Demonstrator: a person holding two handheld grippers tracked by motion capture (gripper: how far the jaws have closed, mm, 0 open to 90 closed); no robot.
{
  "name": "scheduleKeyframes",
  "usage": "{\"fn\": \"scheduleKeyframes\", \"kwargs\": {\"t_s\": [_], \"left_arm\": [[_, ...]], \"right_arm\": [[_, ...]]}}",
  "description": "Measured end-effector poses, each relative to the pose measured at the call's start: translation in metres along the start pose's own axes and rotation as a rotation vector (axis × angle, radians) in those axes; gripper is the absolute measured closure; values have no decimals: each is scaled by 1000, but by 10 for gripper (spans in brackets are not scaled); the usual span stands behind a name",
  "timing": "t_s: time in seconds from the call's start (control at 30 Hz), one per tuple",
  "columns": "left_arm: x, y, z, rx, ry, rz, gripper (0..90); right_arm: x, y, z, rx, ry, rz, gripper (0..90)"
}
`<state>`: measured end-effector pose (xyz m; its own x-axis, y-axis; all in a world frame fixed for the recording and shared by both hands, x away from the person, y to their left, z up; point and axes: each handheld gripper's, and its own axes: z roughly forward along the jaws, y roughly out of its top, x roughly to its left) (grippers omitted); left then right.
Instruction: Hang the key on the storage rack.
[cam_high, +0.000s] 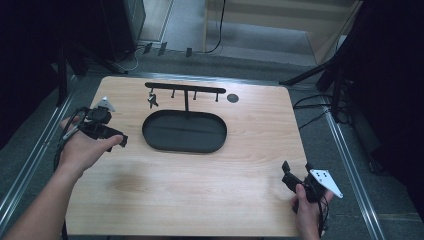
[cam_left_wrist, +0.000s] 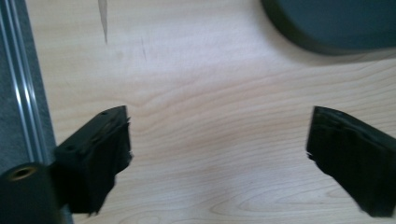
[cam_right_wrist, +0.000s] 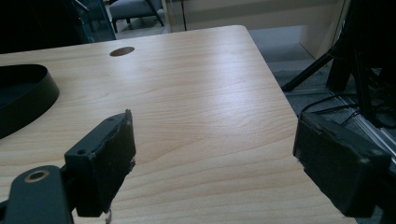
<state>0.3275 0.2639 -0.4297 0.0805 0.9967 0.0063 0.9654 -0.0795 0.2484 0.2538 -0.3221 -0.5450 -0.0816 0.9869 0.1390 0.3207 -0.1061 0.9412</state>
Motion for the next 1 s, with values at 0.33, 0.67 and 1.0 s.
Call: {"fn": "scheduleKeyframes", "kwargs": {"t_s": [0.33, 0.67, 1.0], "left_arm": [[17, -43, 23, -82, -5, -52, 0], [19, -96, 43, -380, -1, -100, 0], [29, -158, 51, -853, 54, -251, 0]], "right_arm": [[0, 0, 0, -2, -1, -5, 127], [0, 0, 0, -5, -6, 0, 126], [1, 0, 0, -4, -14, -5, 126]]}}
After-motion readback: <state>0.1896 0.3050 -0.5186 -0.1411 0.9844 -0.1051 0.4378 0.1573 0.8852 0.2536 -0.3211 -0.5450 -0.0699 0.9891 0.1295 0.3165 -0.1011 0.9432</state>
